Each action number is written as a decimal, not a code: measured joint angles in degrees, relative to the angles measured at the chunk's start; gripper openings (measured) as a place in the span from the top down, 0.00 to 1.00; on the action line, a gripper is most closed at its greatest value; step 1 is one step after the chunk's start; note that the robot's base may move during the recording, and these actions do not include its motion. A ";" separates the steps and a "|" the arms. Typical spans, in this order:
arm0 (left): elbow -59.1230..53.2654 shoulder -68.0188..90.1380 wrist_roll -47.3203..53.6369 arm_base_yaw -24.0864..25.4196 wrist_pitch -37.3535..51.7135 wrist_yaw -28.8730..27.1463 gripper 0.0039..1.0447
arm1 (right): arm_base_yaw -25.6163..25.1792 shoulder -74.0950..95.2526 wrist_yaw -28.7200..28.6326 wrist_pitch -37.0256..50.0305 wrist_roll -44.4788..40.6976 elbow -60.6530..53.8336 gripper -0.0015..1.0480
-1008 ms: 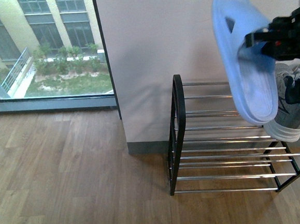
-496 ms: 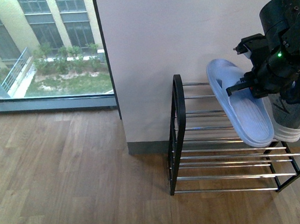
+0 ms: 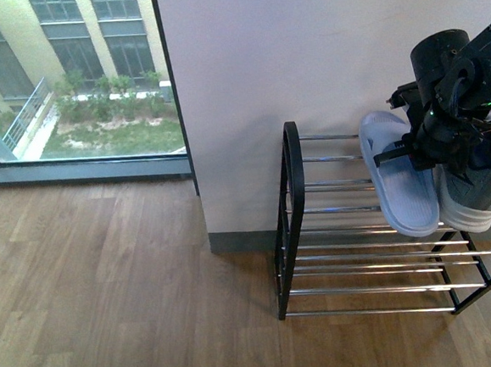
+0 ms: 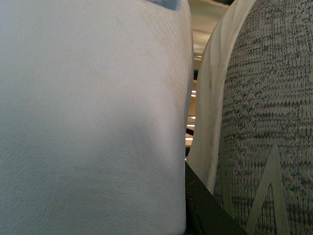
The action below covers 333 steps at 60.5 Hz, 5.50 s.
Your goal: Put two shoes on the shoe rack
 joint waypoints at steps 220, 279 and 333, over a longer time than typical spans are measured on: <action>0.00 0.00 -0.02 0.00 0.00 0.00 0.98 | 4.96 -124.72 -20.55 29.92 8.11 -96.28 0.98; 0.00 0.00 0.00 0.00 0.00 -0.02 0.98 | 5.01 -149.70 -20.37 4.13 8.11 -96.28 0.98; 10.60 22.38 -13.09 -3.93 14.32 9.29 0.98 | 5.01 -151.12 -20.37 3.63 8.09 -96.28 0.21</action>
